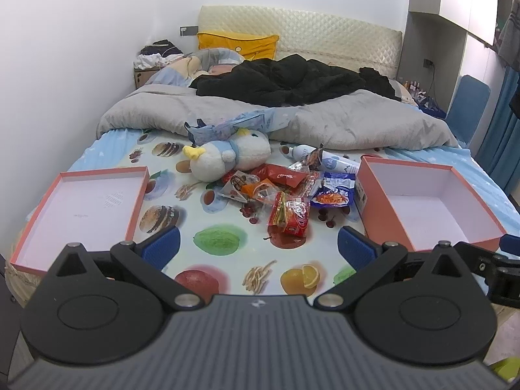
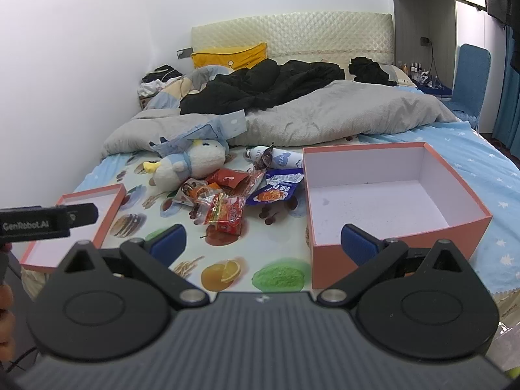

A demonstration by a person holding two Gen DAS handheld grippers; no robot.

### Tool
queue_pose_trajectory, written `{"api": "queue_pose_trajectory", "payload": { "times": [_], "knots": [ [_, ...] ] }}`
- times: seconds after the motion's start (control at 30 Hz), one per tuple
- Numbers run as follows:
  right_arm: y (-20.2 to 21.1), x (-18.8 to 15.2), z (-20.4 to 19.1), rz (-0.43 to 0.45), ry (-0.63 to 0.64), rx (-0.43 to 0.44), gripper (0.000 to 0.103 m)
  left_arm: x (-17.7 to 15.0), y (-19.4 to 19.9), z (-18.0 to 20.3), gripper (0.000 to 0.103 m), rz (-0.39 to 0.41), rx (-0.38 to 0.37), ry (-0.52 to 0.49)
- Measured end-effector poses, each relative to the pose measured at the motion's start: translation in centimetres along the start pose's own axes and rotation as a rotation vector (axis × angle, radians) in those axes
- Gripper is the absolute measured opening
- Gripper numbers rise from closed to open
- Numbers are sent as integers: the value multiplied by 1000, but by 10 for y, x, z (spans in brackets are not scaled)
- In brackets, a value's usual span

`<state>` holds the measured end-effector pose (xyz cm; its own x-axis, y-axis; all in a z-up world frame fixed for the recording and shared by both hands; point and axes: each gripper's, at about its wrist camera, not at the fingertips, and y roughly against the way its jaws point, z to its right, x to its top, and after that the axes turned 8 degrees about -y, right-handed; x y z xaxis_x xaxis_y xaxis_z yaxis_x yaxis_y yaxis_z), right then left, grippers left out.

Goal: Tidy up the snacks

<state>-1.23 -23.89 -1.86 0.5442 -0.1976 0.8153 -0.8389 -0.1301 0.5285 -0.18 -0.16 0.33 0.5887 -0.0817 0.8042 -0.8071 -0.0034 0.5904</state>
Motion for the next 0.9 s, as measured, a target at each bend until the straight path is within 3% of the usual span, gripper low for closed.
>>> {"api": "queue_pose_trajectory", "payload": {
  "times": [0.9],
  "knots": [
    [-1,1,-2,-10,-35,-5,103,-2,-4,0,103,1,-9,-14]
  ]
}}
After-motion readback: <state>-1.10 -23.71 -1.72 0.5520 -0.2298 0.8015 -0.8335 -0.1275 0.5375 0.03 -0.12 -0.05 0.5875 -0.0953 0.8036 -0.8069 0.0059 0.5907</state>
